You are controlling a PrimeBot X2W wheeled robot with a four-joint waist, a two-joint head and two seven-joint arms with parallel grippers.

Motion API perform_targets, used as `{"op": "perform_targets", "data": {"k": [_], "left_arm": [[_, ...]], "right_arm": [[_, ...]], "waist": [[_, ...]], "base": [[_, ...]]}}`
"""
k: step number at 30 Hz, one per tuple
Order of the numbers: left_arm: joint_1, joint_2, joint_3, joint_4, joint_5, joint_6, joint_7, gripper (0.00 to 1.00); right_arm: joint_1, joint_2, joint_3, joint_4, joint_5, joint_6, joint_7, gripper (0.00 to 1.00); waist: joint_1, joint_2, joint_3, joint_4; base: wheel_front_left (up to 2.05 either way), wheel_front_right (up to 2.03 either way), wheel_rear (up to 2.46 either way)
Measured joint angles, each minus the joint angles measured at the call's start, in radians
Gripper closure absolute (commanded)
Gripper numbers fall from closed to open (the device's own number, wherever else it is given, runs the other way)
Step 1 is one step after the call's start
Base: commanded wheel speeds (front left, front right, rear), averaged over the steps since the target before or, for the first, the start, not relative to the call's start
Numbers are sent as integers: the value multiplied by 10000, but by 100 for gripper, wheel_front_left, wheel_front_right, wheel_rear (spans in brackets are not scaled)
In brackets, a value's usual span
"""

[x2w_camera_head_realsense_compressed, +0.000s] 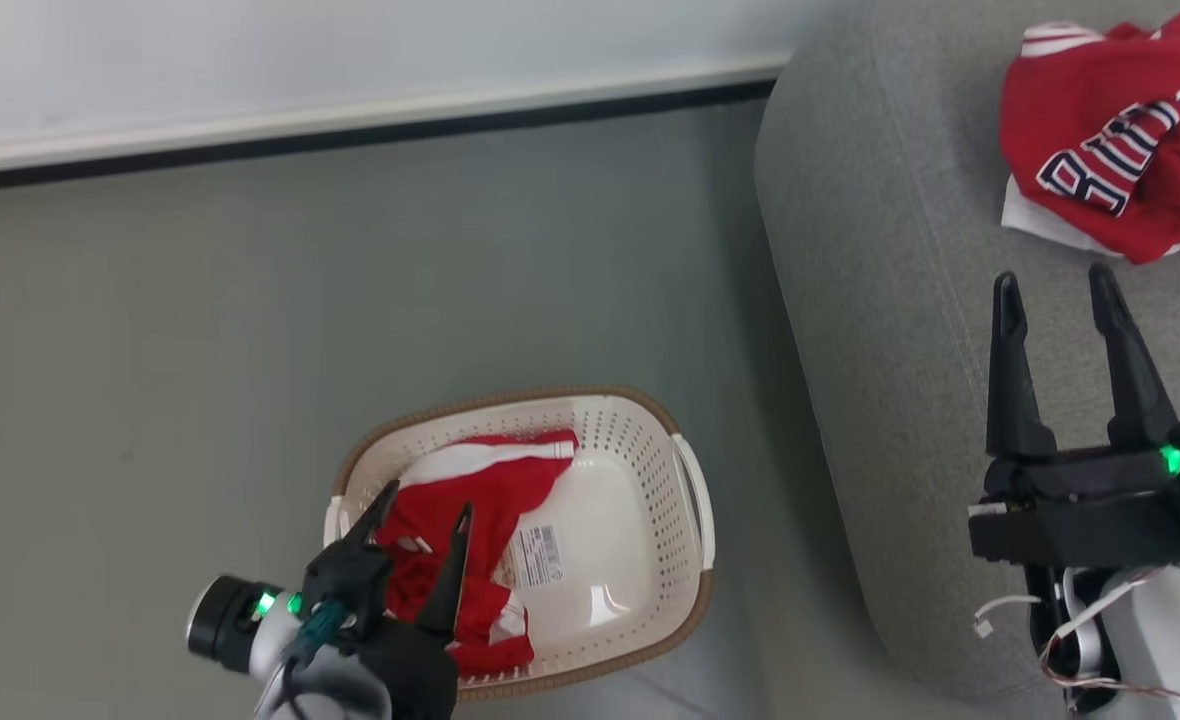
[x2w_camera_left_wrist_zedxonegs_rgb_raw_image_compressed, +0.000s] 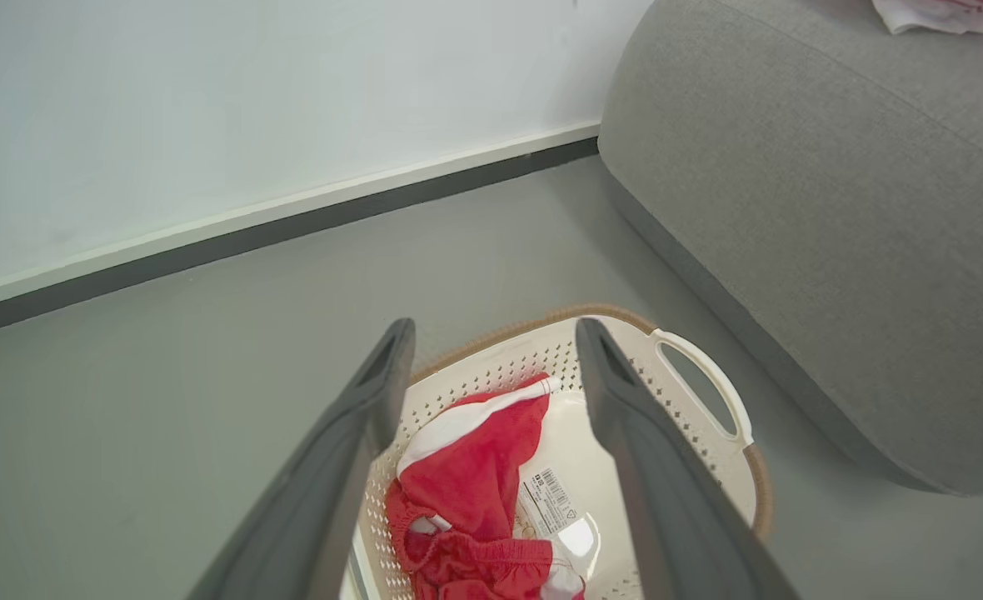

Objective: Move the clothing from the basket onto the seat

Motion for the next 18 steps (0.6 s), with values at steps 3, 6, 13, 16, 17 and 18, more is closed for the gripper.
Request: {"op": "perform_targets", "data": {"k": [3,6,13,16,17,18], "left_arm": [[-593,-138,-247,575,211,-90,192,0],[-1162,-332,-504,1104,385,-163,407,0],[-2211,-752,-1058,2288,913,-251,786,0],[-2680,-782,-1221,2694,1051,-267,878,0],[-2835,-794,-1275,2819,1152,-309,899,0],[-3012,-800,-1319,2940,1290,-341,926,0]], "right_arm": [[-314,-2,-4,-205,-121,0,-2,0],[-613,-8,25,-349,-265,0,-2,0],[-1179,-58,46,-821,-420,0,-2,0],[-1354,-81,29,-1057,-449,-2,-2,0],[-1424,-82,23,-1137,-476,-2,-2,0],[-1493,-82,13,-1223,-493,-2,-2,0]], "waist": [[0,1,439,-94],[-1,1,885,-192],[-1,1,1932,-391],[-1,1,2383,-453],[-1,1,2533,-471],[-1,1,2686,-489]], "base": [[0,0,0],[0,0,0],[0,0,0],[0,0,0],[0,0,0],[0,0,0]]}}
